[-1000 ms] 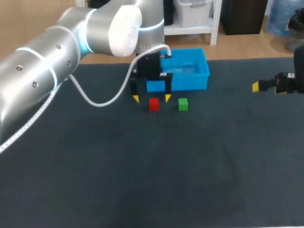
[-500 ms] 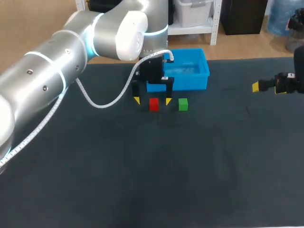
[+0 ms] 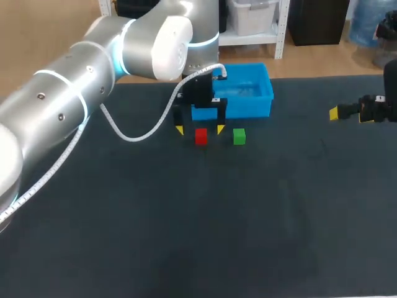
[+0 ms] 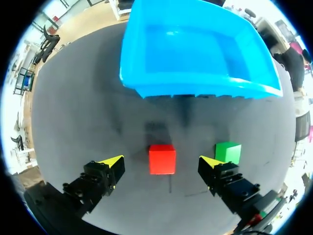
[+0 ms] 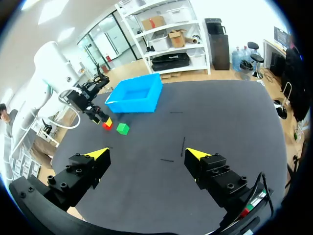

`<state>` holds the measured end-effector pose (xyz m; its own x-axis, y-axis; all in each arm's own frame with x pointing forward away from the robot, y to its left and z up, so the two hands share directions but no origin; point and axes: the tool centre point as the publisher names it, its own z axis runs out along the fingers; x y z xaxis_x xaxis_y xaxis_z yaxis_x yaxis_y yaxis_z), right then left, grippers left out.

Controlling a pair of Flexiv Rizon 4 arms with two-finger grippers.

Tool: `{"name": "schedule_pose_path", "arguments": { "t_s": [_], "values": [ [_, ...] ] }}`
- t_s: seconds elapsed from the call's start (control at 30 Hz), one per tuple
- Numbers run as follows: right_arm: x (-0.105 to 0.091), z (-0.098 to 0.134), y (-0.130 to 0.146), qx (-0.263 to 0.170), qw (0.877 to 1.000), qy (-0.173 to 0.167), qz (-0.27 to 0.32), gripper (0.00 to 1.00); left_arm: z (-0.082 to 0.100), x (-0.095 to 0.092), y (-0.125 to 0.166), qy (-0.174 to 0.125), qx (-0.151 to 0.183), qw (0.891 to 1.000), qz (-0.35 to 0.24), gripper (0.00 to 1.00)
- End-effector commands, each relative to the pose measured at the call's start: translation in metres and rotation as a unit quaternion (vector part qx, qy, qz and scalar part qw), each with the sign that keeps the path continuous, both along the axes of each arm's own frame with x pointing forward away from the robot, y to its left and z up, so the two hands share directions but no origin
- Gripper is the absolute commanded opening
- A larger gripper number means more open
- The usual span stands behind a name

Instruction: Use the left arm to pick the red cube and place it into the blue plastic box first, then use the right arm to grasp the green cube and put it into the same blue plastic box after the first action is fully finished.

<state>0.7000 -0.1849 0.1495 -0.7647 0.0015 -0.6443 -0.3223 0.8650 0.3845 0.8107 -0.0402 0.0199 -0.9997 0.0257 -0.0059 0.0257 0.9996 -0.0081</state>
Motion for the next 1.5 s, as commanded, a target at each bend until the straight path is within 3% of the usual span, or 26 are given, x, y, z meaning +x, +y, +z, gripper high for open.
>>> {"name": "schedule_pose_path", "arguments": {
  "t_s": [0.03,1.5],
  "values": [
    [0.0,0.0,0.0,-0.001,1.0,0.0,0.0,1.0,-0.001,-0.001,0.002,0.0,0.0,1.0,0.009,1.0],
    [0.0,0.0,0.0,-0.001,1.0,0.0,0.0,1.0,-0.023,-0.007,0.004,0.014,0.009,0.999,0.033,1.0]
  ]
}}
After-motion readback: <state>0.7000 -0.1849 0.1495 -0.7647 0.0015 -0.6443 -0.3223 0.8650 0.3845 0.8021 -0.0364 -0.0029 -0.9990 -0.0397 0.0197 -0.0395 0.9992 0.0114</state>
